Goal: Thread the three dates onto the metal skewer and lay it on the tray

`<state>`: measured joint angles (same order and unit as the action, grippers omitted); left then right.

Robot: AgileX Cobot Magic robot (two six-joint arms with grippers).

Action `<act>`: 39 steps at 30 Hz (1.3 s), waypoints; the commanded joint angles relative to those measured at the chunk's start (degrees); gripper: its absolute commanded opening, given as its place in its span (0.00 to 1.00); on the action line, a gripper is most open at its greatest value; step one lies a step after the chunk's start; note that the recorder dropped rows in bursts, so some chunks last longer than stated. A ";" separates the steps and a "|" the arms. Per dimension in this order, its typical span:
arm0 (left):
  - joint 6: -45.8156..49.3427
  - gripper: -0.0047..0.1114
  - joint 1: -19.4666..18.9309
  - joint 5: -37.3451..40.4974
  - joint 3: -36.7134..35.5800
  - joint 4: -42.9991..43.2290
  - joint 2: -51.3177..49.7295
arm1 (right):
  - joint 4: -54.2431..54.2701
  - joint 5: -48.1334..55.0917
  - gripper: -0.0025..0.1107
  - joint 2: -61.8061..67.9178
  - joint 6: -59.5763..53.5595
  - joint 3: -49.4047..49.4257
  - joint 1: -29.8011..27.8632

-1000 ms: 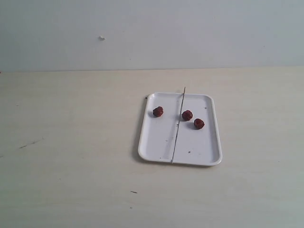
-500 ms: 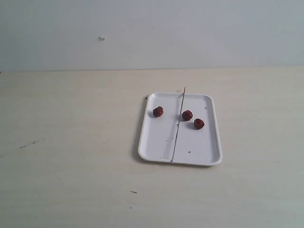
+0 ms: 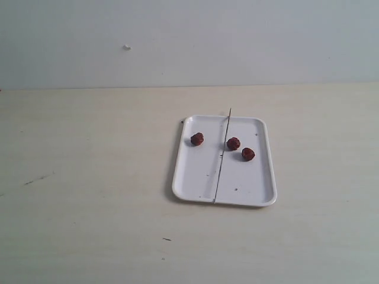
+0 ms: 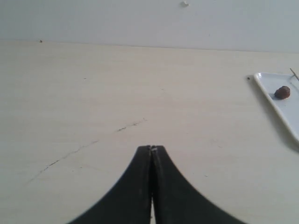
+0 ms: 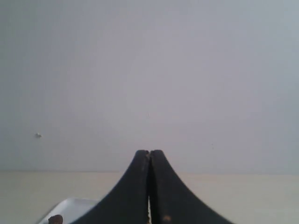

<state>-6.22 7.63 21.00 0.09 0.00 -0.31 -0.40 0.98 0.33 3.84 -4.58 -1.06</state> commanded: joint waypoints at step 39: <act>-0.08 0.04 -0.04 -0.57 -0.09 0.00 0.31 | 11.24 54.84 0.03 120.82 13.12 -82.47 19.01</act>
<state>-6.22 7.63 21.00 0.09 0.00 -0.31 10.14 52.21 119.28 15.27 -82.80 17.64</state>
